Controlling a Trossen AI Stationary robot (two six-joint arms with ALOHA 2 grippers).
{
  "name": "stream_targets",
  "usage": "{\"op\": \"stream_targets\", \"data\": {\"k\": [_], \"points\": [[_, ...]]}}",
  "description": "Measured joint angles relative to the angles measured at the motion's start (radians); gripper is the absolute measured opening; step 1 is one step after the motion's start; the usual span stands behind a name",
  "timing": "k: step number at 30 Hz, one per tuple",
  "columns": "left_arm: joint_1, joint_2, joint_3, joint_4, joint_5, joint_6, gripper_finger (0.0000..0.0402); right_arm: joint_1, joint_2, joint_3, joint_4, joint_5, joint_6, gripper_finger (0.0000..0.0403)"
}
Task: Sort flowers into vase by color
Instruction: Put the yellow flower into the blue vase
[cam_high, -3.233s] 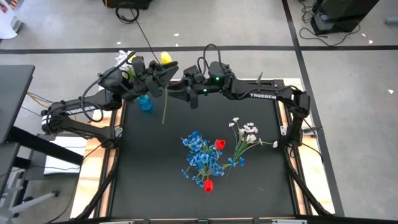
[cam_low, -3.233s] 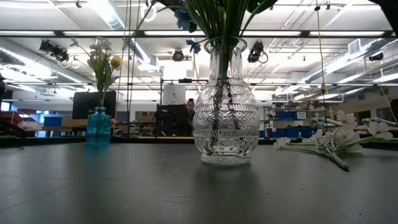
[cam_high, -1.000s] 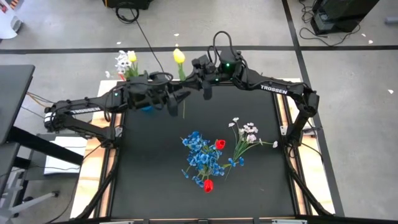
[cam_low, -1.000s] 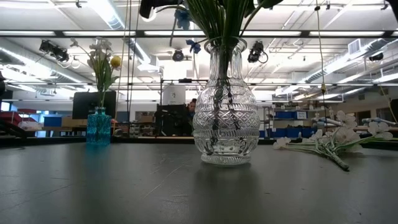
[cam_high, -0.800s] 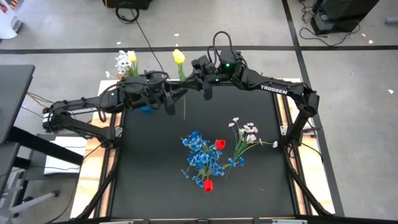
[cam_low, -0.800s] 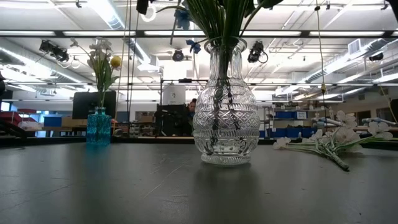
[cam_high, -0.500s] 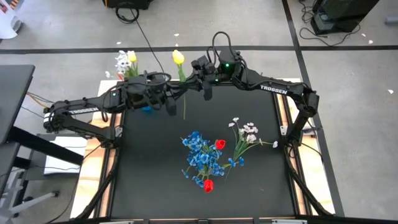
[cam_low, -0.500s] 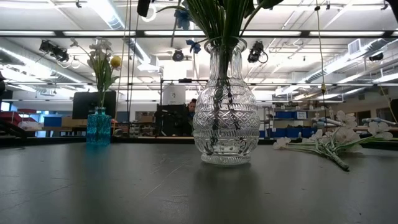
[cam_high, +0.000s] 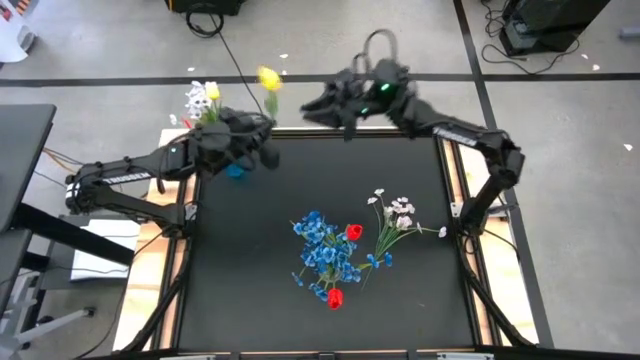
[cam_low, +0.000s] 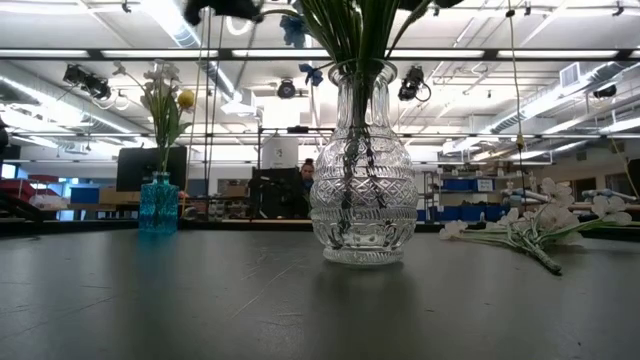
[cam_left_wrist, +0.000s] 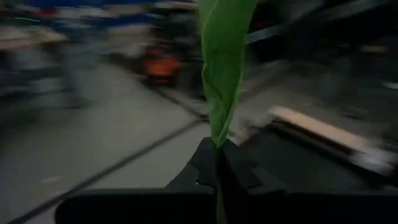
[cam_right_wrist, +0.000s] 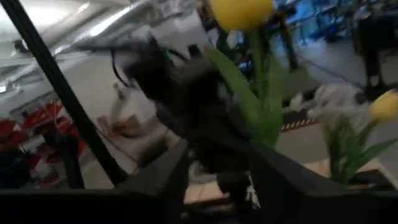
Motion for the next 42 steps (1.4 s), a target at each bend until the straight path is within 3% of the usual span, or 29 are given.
{"op": "stream_targets", "data": {"k": [2, 7, 14, 20, 32, 42], "points": [[0.003, -0.026, -0.029, -0.029, -0.084, -0.013, 0.0003, -0.038, -0.032, 0.003, -0.025, -0.015, 0.026, 0.0198], [0.009, -0.152, -0.236, 0.034, -0.158, -0.054, 0.0003, -0.099, -0.097, 0.000, -0.194, -0.035, -0.031, 0.0218], [0.060, -0.377, -0.625, 0.389, -0.241, 0.069, 0.0003, -0.099, -0.169, 0.002, -0.317, 0.020, -0.152, 0.0205], [0.171, -0.505, -0.835, 0.666, -0.249, 0.147, 0.0009, -0.093, -0.169, 0.001, -0.317, 0.032, -0.165, 0.0204], [0.305, -0.517, -0.850, 0.711, -0.257, 0.244, 0.0007, -0.106, -0.165, 0.001, -0.371, 0.040, -0.204, 0.0203], [0.312, -0.517, -0.848, 0.743, -0.251, 0.224, 0.0007, -0.155, -0.165, 0.001, -0.370, 0.040, -0.206, 0.0203]]}}
